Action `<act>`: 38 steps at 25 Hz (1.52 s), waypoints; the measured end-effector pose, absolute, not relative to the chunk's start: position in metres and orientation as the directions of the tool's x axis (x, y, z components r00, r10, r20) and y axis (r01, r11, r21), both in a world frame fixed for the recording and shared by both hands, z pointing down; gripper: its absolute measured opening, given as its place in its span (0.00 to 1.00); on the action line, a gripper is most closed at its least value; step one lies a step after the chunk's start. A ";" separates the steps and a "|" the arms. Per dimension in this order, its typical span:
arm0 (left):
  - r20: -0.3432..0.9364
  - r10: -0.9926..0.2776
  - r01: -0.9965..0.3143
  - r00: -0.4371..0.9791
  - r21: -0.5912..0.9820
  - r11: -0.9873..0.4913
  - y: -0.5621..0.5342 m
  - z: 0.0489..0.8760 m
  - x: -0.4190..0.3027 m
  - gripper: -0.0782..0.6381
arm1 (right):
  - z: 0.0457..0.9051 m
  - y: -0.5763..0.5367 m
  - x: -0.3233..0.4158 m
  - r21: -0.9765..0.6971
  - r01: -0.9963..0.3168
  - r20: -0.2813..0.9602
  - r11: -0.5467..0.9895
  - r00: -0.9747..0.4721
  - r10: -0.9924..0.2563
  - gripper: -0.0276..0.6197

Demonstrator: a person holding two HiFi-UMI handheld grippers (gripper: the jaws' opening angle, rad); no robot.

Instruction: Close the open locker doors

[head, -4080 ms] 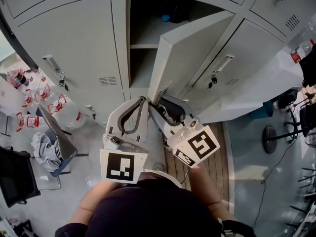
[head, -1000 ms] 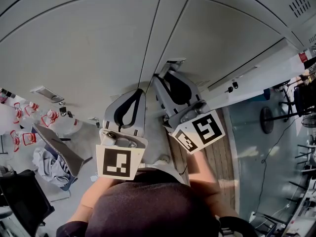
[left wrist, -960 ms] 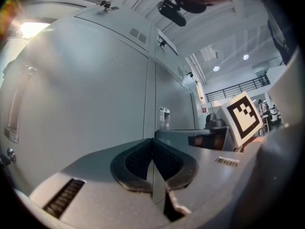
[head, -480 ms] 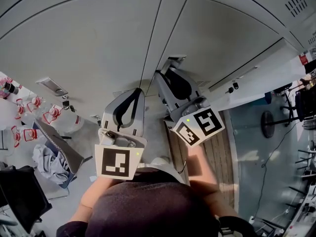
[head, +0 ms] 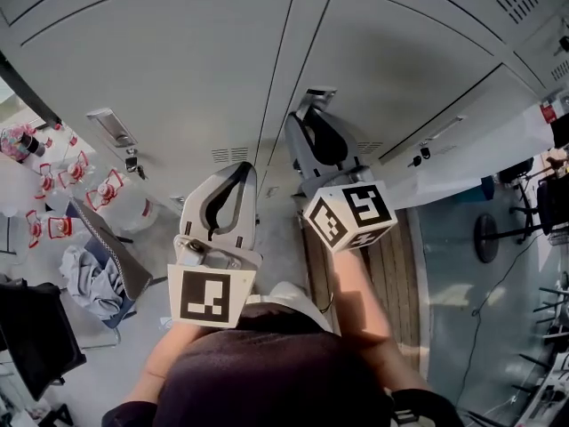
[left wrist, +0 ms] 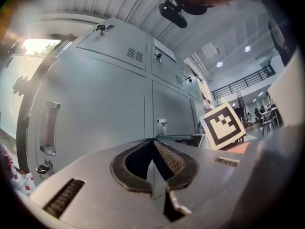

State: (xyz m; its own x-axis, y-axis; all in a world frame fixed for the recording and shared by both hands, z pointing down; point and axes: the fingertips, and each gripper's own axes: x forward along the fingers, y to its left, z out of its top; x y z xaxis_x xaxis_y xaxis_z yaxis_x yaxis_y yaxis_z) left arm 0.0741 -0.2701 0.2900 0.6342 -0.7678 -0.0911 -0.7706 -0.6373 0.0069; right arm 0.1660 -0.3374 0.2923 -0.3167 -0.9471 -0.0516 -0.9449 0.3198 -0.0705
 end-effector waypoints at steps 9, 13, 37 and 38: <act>-0.138 -0.800 -0.809 0.584 -0.018 -0.587 -0.224 0.275 0.081 0.11 | 0.267 -0.279 0.192 -0.030 -0.962 -0.121 0.273 -0.267 -0.956 0.06; -0.158 -0.809 -0.821 0.566 -0.021 -0.570 -0.198 0.264 0.101 0.11 | 0.260 -0.229 0.213 0.014 -0.970 -0.121 0.245 -0.245 -0.962 0.05; -0.145 -0.883 -0.892 0.447 -0.148 -0.428 -0.077 0.278 0.161 0.11 | 0.273 -0.070 0.300 0.153 -0.955 -0.158 0.253 -0.276 -0.948 0.05; -0.145 -0.885 -0.894 0.443 -0.147 -0.423 -0.076 0.278 0.160 0.11 | 0.274 -0.070 0.300 0.152 -0.954 -0.158 0.258 -0.281 -0.947 0.04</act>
